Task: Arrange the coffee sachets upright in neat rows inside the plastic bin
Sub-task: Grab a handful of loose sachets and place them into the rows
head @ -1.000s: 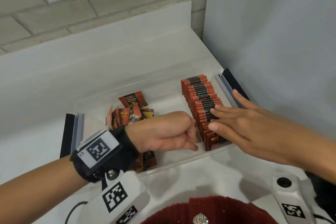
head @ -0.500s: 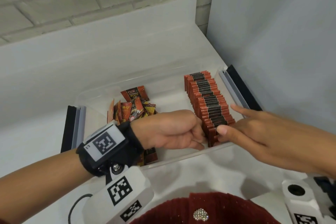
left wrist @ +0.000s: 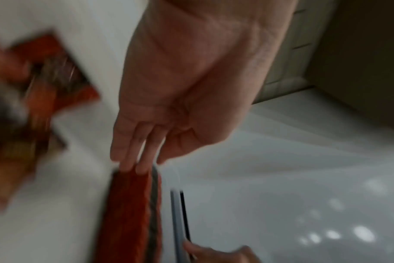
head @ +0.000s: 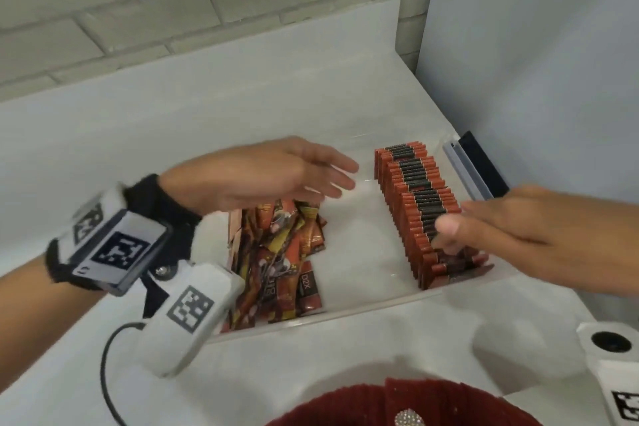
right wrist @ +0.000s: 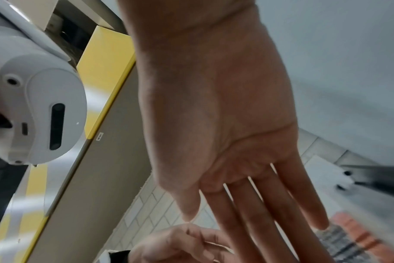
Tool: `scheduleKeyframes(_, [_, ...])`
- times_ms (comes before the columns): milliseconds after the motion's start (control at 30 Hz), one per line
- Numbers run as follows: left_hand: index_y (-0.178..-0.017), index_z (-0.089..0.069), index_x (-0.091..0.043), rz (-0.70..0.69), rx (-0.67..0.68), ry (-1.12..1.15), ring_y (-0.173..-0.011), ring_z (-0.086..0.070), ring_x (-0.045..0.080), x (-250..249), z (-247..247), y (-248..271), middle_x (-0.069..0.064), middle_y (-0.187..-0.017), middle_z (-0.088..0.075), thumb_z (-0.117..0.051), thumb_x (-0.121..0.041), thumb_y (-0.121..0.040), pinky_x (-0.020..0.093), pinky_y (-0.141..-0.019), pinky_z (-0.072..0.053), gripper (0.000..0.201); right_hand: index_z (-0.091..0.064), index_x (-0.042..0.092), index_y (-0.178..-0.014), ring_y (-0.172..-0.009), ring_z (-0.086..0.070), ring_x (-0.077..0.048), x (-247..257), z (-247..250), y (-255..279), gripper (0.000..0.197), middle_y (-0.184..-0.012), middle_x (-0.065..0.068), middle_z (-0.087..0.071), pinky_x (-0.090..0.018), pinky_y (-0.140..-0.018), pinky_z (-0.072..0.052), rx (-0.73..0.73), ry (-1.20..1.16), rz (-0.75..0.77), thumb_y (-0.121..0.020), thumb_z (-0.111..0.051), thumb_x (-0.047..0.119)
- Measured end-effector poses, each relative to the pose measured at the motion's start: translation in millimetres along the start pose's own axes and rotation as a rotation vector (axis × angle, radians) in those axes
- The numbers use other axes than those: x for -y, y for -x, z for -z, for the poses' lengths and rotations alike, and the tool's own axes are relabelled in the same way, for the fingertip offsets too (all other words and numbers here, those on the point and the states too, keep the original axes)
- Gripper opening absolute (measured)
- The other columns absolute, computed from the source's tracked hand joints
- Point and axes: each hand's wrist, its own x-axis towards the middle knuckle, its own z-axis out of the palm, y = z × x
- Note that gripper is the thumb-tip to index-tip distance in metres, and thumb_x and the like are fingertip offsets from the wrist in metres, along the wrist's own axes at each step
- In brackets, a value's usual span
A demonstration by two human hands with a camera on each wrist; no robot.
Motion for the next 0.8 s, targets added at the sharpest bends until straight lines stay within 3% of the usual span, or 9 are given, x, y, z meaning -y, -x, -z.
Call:
scheduleKeyframes(100, [-0.118,-0.061,-0.029,-0.051,-0.066,-0.464,-0.109,-0.060,0.001,3.4,34.1,16.8,-0.015,-0.114,-0.067,-0.050,-0.008,-0.097,0.025,-0.097,-0.047,0.032,-0.067,0.032,-0.100,-0.082,-0.062,0.008,21.6,15.6,-24.7,0.070,-0.085,0.021,-0.070,-0.013,-0.079,-0.048,-0.055,-0.071,0.110,-0.080,-0.021,0.080])
scheduleKeyframes(133, [-0.118,-0.061,-0.030,-0.046,-0.067,-0.637,-0.110,-0.058,0.001,6.4,42.2,20.5,-0.016,-0.115,-0.065,-0.051,-0.009,-0.097,0.028,-0.098,-0.046,0.032,-0.067,0.032,-0.098,-0.073,-0.059,0.010,35.0,17.2,-32.5,0.058,-0.077,0.021,-0.068,-0.009,-0.072,-0.045,-0.061,-0.080,0.136,-0.082,-0.028,0.071])
scheduleKeyframes(233, [-0.122,-0.059,-0.035,0.014,0.024,-1.061,-0.113,-0.052,0.005,16.6,55.2,27.1,-0.016,-0.121,-0.055,-0.056,-0.011,-0.094,0.028,-0.098,-0.043,0.037,-0.065,0.031,-0.104,-0.080,-0.062,0.007,63.9,17.7,-71.5,0.031,-0.086,0.015,-0.071,-0.015,-0.077,-0.049,-0.014,-0.117,0.161,-0.092,-0.044,0.051])
scheduleKeyframes(300, [-0.125,-0.058,-0.036,0.052,0.127,-1.119,-0.111,-0.048,0.004,24.0,54.7,29.5,-0.019,-0.117,-0.049,-0.060,-0.011,-0.092,0.018,-0.093,-0.040,0.041,-0.065,0.023,-0.108,-0.085,-0.068,-0.002,74.6,12.2,-101.0,0.028,-0.092,0.008,-0.073,-0.026,-0.086,-0.053,0.075,-0.139,0.158,-0.095,-0.050,0.043])
scheduleKeyframes(400, [-0.129,-0.056,-0.035,0.038,0.254,-1.098,-0.107,-0.038,-0.002,35.7,46.7,30.4,-0.025,-0.114,-0.039,-0.064,-0.006,-0.088,-0.001,-0.080,-0.029,0.051,-0.064,0.009,-0.106,-0.084,-0.072,-0.014,86.3,0.0,-139.4,0.034,-0.093,-0.004,-0.072,-0.026,-0.081,-0.056,0.186,-0.105,0.090,-0.097,-0.053,0.040])
scheduleKeyframes(500, [-0.134,-0.048,-0.038,0.049,0.305,-1.200,-0.117,-0.030,0.006,49.4,39.1,28.0,-0.022,-0.123,-0.033,-0.064,-0.008,-0.088,0.014,-0.079,-0.027,0.058,-0.059,0.011,-0.085,-0.066,-0.068,-0.013,88.8,-17.7,-167.3,0.031,-0.079,-0.002,-0.067,-0.024,-0.072,-0.057,0.245,-0.085,0.021,-0.096,-0.055,0.039])
scheduleKeyframes(633, [-0.125,-0.052,-0.033,-0.007,0.250,-1.254,-0.107,-0.020,0.008,58.5,36.3,25.0,-0.013,-0.135,-0.031,-0.065,-0.014,-0.087,0.016,-0.071,-0.023,0.045,-0.058,0.014,-0.074,-0.058,-0.056,-0.011,91.5,-36.4,-184.8,0.029,-0.069,-0.002,-0.063,-0.022,-0.059,-0.049,0.344,-0.205,-0.042,-0.094,-0.060,0.034])
scheduleKeyframes(700, [-0.124,-0.054,-0.032,-0.042,0.228,-1.319,-0.103,-0.013,0.007,60.9,34.0,22.7,-0.008,-0.133,-0.031,-0.065,-0.019,-0.087,0.017,-0.076,-0.020,0.041,-0.060,0.013,-0.077,-0.054,-0.054,-0.010,93.0,-42.1,-188.0,0.025,-0.069,-0.001,-0.066,-0.020,-0.052,-0.042,0.363,-0.266,-0.078,-0.093,-0.062,0.032])
scheduleKeyframes(800, [-0.117,-0.062,-0.030,-0.068,0.214,-1.349,-0.104,-0.017,0.010,62.1,32.1,19.3,-0.009,-0.115,-0.029,-0.066,-0.025,-0.087,0.017,-0.074,-0.016,0.030,-0.062,0.011,-0.080,-0.046,-0.050,-0.007,95.2,-47.4,-187.2,0.019,-0.066,0.000,-0.066,-0.018,-0.044,-0.033,0.375,-0.338,-0.118,-0.091,-0.066,0.026])
